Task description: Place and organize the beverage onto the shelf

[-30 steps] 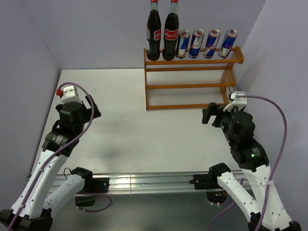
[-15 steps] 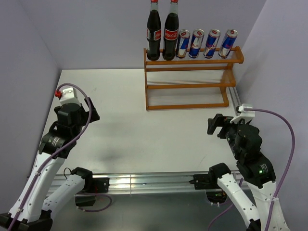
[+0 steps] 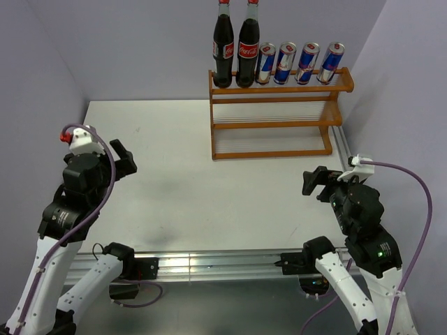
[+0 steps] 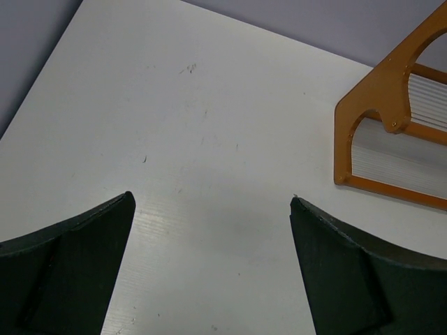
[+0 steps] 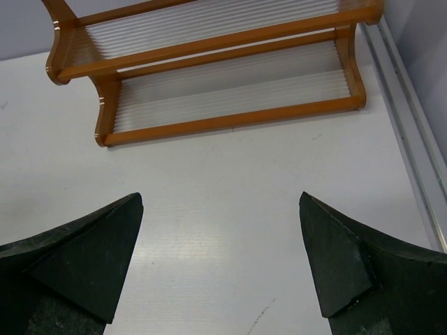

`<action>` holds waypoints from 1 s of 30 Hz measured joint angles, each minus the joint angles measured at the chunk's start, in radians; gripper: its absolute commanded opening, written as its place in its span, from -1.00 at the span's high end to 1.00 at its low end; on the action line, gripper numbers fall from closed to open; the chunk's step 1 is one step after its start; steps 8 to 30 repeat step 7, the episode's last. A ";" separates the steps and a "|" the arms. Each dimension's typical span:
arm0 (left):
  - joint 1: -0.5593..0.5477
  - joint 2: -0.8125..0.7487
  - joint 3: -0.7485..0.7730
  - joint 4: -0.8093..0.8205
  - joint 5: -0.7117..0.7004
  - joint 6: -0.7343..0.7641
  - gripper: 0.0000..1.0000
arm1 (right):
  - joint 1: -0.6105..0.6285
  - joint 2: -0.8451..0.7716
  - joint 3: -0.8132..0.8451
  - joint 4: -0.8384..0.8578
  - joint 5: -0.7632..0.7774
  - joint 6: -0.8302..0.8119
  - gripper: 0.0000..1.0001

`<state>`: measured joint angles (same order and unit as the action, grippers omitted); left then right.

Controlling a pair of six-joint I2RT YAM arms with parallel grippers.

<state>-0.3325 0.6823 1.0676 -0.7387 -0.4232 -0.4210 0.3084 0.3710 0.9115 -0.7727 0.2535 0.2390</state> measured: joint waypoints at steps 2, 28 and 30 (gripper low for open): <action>0.000 0.003 0.018 -0.001 0.000 0.001 -0.99 | 0.000 0.000 0.000 0.003 0.000 0.006 -1.00; 0.000 0.008 0.028 -0.003 0.005 0.001 -0.99 | 0.000 0.003 -0.002 0.004 -0.002 0.019 -1.00; 0.000 0.008 0.028 -0.003 0.005 0.001 -0.99 | 0.000 0.003 -0.002 0.004 -0.002 0.019 -1.00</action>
